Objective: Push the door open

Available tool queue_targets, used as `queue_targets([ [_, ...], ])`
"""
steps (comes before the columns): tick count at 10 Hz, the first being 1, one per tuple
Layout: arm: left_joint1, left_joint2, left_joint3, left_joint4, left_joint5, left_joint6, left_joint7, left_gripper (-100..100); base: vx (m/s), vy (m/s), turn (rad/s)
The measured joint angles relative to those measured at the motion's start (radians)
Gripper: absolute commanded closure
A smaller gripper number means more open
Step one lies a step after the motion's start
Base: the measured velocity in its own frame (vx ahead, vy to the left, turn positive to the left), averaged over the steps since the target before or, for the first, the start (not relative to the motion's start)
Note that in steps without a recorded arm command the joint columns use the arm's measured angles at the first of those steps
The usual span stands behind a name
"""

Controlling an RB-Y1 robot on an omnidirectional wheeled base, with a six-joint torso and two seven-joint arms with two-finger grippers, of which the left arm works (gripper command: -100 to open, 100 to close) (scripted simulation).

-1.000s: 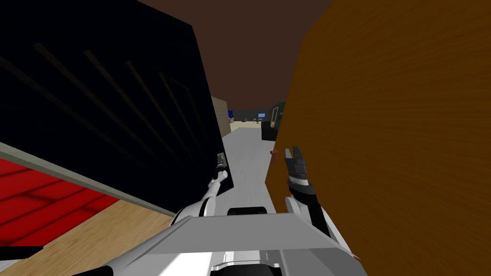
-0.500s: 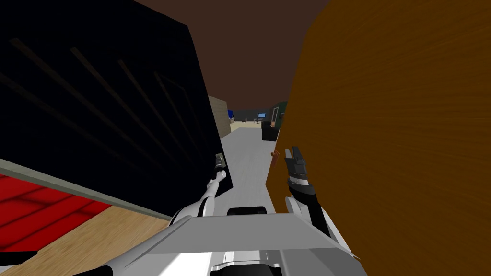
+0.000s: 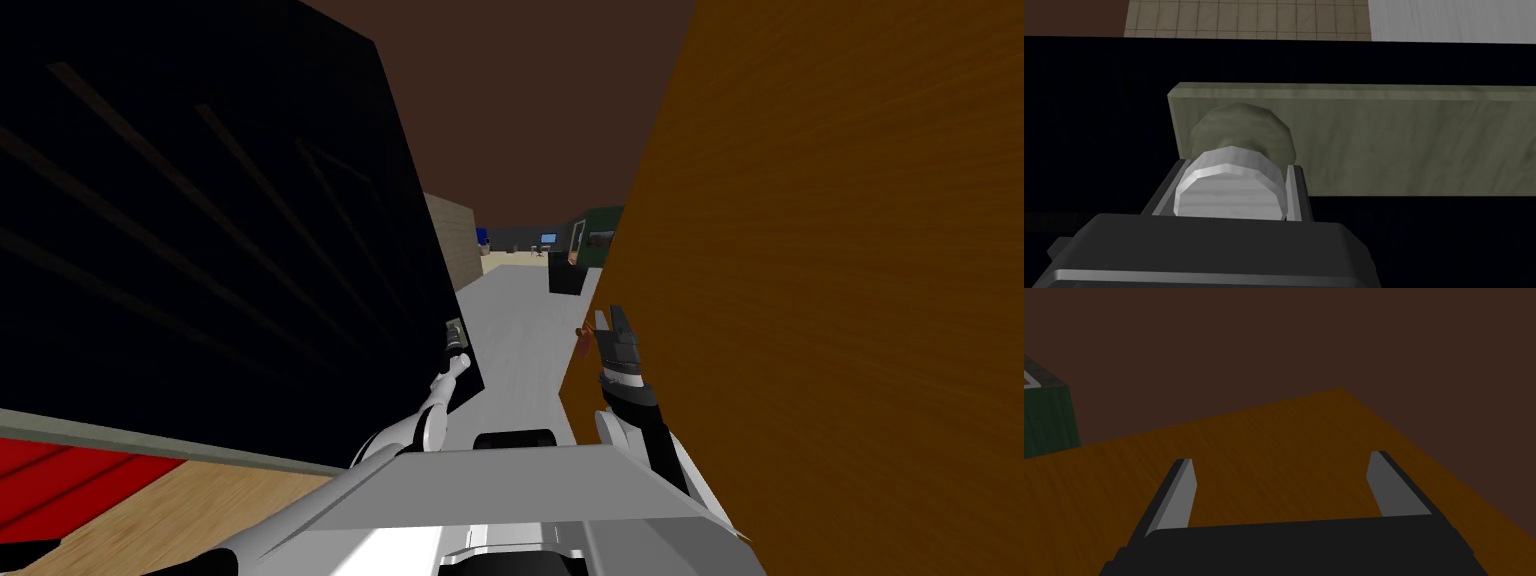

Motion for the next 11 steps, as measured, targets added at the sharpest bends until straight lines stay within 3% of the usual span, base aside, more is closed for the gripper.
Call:
queue_targets([
  [2, 0.009, -0.013, 0.020, -0.028, 0.008, 0.004, -0.019, 100, 0.197, -0.010, 0.079],
  [3, 0.020, -0.034, 0.037, -0.052, 0.015, 0.010, -0.036, 100, 0.214, -0.015, 0.065],
  [5, 0.015, -0.053, 0.064, -0.051, 0.027, -0.001, -0.056, 100, 0.126, -0.033, 0.052],
  [6, 0.014, -0.053, 0.066, -0.051, 0.028, -0.004, -0.057, 100, 0.098, 0.011, -0.070],
  [7, 0.034, -0.065, 0.082, -0.097, 0.035, 0.013, -0.079, 100, 0.108, 0.025, -0.029],
  [9, 0.015, -0.027, 0.090, -0.036, 0.046, -0.019, -0.077, 100, 0.127, 0.031, -0.038],
  [10, 0.018, -0.045, 0.120, -0.080, 0.059, -0.003, -0.114, 100, 0.109, 0.025, -0.003],
  [11, -0.009, -0.013, 0.119, -0.015, 0.061, -0.036, -0.112, 100, 0.138, 0.048, -0.059],
])
